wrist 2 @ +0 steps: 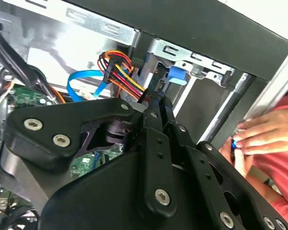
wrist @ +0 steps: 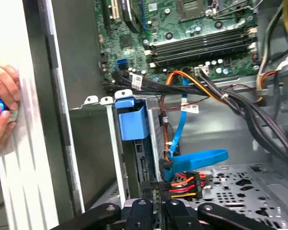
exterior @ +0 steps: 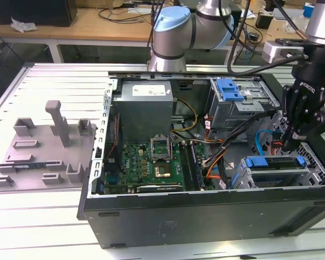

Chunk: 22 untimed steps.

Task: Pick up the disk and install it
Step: 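Insert the first disk wire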

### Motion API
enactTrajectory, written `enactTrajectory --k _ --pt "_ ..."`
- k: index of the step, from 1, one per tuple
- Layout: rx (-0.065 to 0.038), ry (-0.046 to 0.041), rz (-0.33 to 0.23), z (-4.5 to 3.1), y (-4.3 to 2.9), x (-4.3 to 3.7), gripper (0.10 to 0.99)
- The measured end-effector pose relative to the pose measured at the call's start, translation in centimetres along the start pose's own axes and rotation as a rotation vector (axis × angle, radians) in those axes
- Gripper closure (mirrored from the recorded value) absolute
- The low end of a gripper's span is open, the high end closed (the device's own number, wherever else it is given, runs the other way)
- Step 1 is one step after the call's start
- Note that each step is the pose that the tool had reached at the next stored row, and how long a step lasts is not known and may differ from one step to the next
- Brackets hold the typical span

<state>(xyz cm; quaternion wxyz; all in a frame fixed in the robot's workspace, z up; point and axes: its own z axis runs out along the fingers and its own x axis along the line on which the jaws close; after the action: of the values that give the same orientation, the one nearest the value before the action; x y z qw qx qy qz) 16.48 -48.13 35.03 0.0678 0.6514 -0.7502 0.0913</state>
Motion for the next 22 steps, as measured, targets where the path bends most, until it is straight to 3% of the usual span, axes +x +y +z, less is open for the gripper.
enactTrajectory --k 2,3,4,5,6,7,9,15,22 --pt "-0.003 -0.0228 0.000 0.05 -0.04 0.29 0.918" --pt "-0.008 -0.0526 0.001 0.14 -0.09 0.67 0.918" --pt "-0.010 -0.0699 0.001 0.17 -0.12 0.88 0.918" --pt "-0.012 -0.0814 0.001 0.18 -0.14 1.01 0.918" --pt "-0.014 -0.1003 0.002 0.20 -0.16 1.19 0.918" --pt "-0.015 -0.1068 0.001 0.21 -0.17 1.26 0.918" --pt "-0.016 -0.1179 -0.003 0.21 -0.20 1.43 0.918" --pt "-0.016 -0.1363 -0.020 0.23 -0.26 1.86 0.918" --pt "-0.017 -0.1363 -0.023 0.28 -0.53 2.04 0.918"
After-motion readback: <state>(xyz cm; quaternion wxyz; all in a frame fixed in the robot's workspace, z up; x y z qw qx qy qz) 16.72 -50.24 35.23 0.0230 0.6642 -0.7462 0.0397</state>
